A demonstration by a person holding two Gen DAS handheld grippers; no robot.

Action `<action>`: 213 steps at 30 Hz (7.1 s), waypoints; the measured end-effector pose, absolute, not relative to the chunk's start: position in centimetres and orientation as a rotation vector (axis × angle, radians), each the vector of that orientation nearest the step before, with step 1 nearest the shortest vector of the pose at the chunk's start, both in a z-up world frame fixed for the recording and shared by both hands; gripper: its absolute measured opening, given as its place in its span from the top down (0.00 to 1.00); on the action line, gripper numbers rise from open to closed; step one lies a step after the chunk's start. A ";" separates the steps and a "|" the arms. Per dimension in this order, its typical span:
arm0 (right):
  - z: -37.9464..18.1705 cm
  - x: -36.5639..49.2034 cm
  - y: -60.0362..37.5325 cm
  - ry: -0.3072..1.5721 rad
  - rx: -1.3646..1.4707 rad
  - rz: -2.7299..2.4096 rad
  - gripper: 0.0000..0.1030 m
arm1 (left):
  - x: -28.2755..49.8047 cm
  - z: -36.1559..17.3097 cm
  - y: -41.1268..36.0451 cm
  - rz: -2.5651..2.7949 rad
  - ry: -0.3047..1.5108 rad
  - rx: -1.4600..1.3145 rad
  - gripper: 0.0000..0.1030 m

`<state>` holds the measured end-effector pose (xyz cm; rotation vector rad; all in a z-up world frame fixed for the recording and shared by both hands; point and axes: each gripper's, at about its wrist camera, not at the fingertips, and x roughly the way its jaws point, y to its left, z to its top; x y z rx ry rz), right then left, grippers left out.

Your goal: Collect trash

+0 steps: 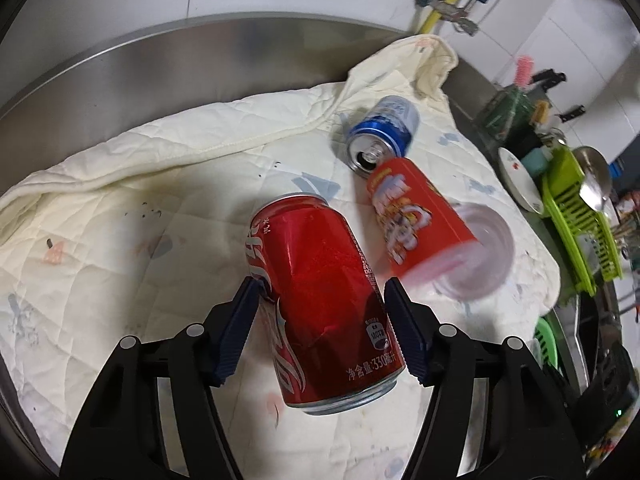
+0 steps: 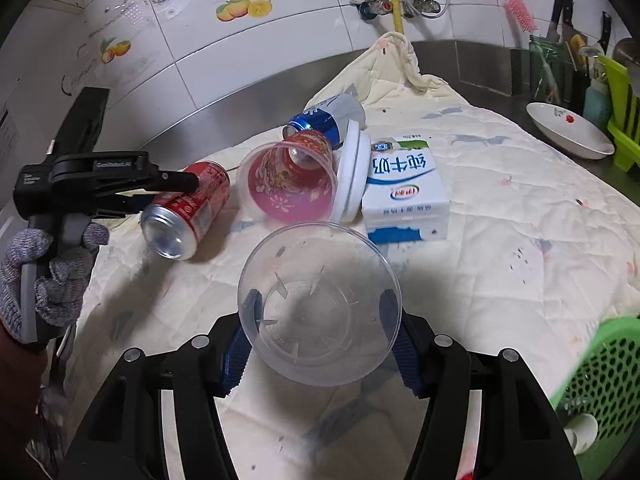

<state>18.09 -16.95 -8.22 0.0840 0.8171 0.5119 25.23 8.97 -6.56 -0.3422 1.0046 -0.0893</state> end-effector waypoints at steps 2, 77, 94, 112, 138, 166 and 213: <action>-8.1 17.3 -17.2 0.813 0.081 0.500 0.43 | 24.5 -6.4 8.6 -0.100 1.003 -0.315 0.39; -8.4 1.7 -45.3 0.755 0.188 -0.178 0.25 | 18.9 -11.2 -32.8 -0.703 1.109 0.181 0.29; -8.8 1.6 -45.2 0.757 0.210 -0.186 0.25 | 18.8 -11.7 -32.9 -0.691 1.114 0.187 0.28; -5.9 5.7 -38.0 0.743 0.161 -0.053 0.23 | 20.5 -5.6 -20.1 -0.507 1.007 0.092 0.28; -3.2 16.4 -24.0 0.763 0.033 0.216 0.23 | 33.7 -5.0 1.6 -0.098 1.086 -0.280 0.24; -3.6 21.4 -19.9 0.781 -0.014 0.292 0.23 | 37.6 -10.3 1.5 -0.182 1.237 -0.455 0.29; -5.3 26.8 -13.5 0.835 0.071 0.348 0.88 | 31.3 -6.3 7.0 -0.205 1.143 -0.384 0.32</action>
